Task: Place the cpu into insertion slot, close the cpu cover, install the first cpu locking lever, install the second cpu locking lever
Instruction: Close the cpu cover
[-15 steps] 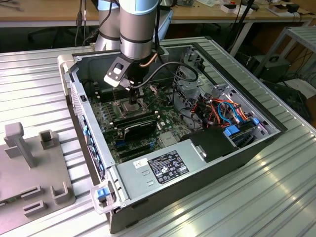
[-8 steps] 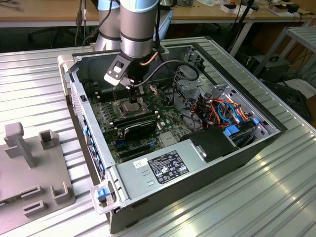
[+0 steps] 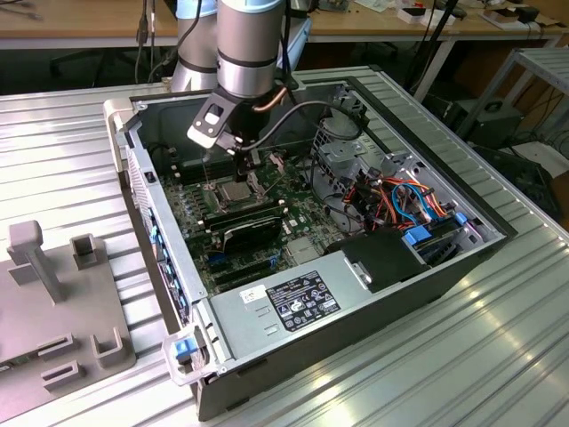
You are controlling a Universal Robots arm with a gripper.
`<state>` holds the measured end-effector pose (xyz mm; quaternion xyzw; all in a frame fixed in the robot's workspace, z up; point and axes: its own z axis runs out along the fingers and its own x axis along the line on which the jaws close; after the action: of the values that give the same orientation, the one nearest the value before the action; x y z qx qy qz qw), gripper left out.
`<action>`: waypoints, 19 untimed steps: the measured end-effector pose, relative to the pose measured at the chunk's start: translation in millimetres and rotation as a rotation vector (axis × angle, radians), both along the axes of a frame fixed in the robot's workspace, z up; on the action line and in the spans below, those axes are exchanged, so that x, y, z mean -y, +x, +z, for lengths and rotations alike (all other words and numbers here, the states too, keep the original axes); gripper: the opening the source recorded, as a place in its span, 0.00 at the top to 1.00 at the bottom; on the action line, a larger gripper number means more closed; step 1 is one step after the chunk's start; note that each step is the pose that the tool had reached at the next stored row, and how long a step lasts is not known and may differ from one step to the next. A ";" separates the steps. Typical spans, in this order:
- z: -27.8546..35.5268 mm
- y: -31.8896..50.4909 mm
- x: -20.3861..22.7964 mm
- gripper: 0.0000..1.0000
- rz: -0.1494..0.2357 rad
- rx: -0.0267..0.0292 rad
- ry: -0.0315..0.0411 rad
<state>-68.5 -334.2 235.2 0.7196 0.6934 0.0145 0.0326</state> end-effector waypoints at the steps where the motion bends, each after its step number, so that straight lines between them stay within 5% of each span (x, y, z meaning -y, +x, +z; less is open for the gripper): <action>1: 1.6 0.0 0.0 0.89 0.000 0.0000 0.0000; 19: 10.3 0.1 0.0 0.89 0.000 -0.0005 0.0001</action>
<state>-68.4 -334.2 245.5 0.7196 0.6934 0.0144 0.0324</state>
